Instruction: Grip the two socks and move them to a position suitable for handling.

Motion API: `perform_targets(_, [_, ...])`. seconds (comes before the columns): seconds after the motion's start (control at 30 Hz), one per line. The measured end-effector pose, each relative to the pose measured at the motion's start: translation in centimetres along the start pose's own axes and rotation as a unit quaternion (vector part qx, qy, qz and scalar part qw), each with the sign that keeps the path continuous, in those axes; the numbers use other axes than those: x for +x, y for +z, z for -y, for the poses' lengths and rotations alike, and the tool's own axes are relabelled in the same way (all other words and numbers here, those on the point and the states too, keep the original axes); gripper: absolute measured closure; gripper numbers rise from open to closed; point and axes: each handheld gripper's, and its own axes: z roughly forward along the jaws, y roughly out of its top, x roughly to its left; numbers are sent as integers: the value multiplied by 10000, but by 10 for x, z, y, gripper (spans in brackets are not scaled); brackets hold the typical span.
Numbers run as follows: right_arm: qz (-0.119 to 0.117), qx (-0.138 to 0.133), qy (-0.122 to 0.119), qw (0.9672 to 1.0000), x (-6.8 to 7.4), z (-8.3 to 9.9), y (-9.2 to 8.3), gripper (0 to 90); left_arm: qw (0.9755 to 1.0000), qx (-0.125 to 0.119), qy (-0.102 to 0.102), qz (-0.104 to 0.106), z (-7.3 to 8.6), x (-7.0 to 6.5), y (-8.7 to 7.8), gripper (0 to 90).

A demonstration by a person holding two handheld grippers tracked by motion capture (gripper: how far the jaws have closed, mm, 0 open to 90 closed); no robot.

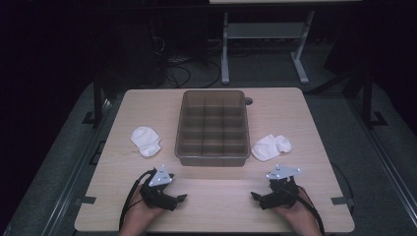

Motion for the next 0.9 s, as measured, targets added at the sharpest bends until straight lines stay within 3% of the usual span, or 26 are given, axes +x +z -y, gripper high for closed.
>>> perform_targets(0.3, [8, -4, 6, 10000, 0, 0, 0, 14, 10000, 7, -13, -10, 0, 0, 0, 134])
perform_targets(0.47, [-20, -57, -41, 10000, 0, 0, -5, 142, 10000, 16, -10, -19, 0, 0, 0, 134])
perform_targets(0.9, [-79, 59, -80, 9999, -1, -5, -13, 310, 10000, 22, -4, -15, 0, 1, 0, 134])
